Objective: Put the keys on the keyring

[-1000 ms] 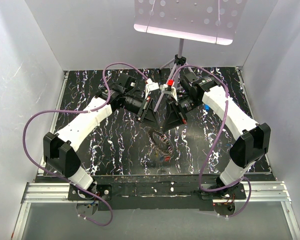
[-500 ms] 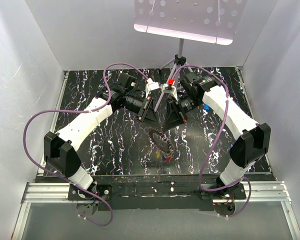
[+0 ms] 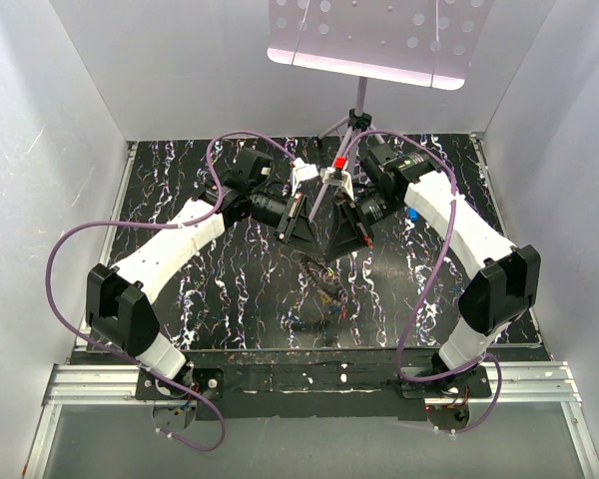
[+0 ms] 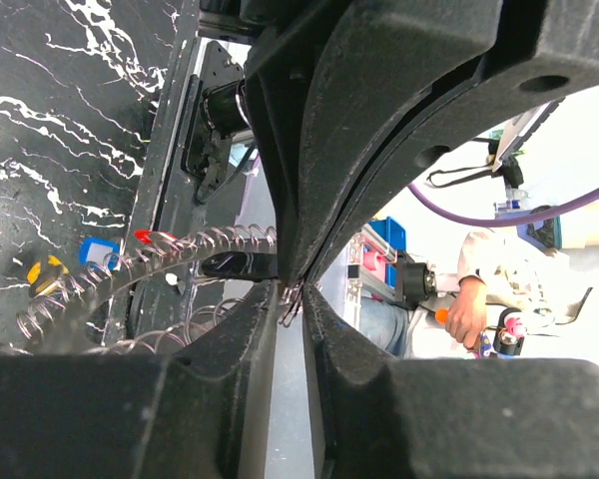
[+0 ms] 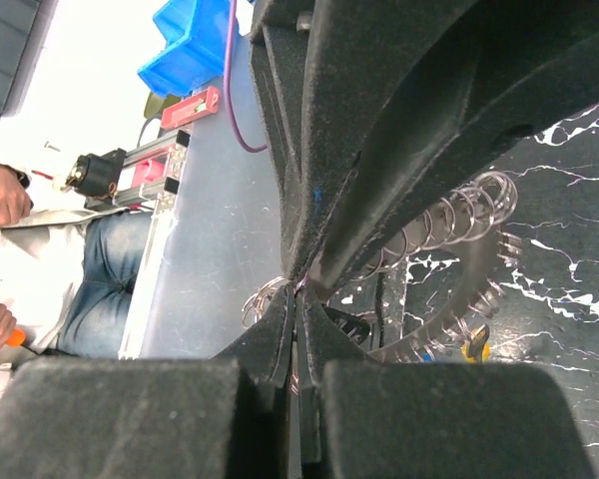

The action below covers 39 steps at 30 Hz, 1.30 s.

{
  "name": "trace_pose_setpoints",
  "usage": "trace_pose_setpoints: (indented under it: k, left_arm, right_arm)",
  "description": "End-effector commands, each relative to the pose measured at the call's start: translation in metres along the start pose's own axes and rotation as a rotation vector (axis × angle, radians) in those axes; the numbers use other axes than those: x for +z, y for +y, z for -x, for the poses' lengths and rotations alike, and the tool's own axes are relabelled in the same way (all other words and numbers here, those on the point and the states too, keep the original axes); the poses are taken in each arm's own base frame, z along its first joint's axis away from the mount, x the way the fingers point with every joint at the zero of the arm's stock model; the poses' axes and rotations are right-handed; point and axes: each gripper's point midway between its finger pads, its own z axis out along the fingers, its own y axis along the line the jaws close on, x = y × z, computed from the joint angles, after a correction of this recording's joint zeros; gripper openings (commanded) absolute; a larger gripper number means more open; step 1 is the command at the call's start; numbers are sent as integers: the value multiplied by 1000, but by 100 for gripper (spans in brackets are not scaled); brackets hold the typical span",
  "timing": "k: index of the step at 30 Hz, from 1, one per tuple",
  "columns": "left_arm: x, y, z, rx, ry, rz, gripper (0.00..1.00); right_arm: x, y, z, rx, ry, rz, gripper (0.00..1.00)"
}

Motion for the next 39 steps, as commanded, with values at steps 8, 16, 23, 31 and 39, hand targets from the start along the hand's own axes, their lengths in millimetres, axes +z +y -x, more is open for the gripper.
trace_pose_setpoints:
  k: [8,16,23,31,39]
  left_arm:
    - [10,-18,-11,72,38,-62,0]
    - [6,-21,-10,126,14,-30,0]
    - [-5,-45,3,339,-147,-46,0]
    - [-41,-80,35,524,-660,-35,0]
    - [-78,-78,58,297,-1091,-182,0]
  right_arm:
    - [5,16,10,6,-30,42,1]
    - [-5,22,19,-18,-61,34,29]
    - [-39,34,45,-105,-146,-25,46]
    - [-50,45,58,-175,-197,-62,46]
    - [-56,59,74,-179,-252,-49,46]
